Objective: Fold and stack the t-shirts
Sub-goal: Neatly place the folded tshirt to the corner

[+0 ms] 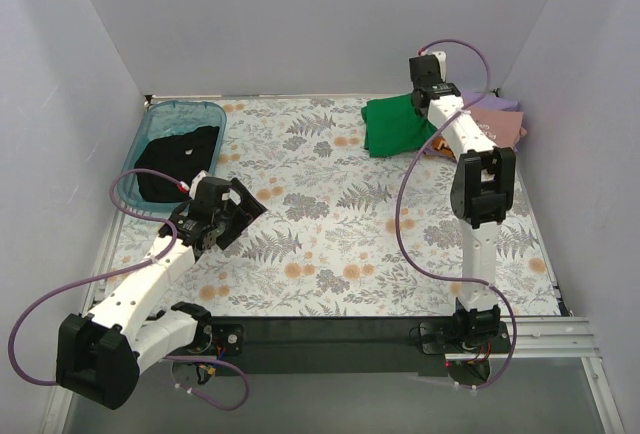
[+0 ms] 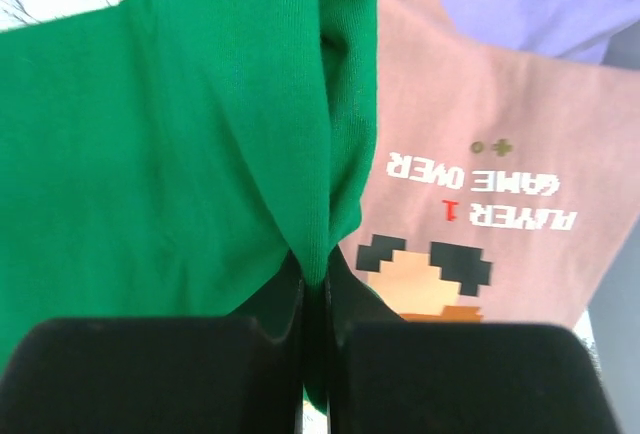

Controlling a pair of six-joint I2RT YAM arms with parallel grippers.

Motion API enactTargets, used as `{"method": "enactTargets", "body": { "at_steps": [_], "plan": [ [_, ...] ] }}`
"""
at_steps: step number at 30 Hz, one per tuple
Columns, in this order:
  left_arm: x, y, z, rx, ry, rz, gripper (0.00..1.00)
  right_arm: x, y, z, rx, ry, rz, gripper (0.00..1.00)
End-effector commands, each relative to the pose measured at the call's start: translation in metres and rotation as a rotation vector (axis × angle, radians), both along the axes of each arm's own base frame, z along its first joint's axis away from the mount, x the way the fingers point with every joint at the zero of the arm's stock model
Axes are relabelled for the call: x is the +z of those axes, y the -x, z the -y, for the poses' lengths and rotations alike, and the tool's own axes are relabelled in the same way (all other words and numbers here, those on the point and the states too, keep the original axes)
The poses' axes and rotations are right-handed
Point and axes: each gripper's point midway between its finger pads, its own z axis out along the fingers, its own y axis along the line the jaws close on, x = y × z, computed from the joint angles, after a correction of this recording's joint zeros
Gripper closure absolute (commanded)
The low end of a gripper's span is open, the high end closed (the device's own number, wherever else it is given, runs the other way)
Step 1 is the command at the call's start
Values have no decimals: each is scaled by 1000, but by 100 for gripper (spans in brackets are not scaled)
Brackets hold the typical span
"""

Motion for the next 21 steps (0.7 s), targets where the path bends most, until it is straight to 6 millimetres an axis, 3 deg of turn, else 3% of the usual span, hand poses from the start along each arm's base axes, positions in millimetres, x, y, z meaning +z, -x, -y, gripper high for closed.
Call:
{"method": "enactTargets", "body": {
  "at_steps": [1, 8, 18, 21],
  "plan": [
    [6, -3, 0, 7, 0, 25, 2, 97, -4, 13, -37, -3, 202, 99],
    [11, -3, 0, 4, 7, 40, 2, 131, 10, 23, -88, -12, 267, 99],
    [14, 1, 0, -6, 14, 54, 2, 200, 21, 50, -102, -51, 396, 99],
    [17, 2, 0, -6, 21, 66, 2, 208, 25, 58, -91, -70, 408, 99]
  ]
}}
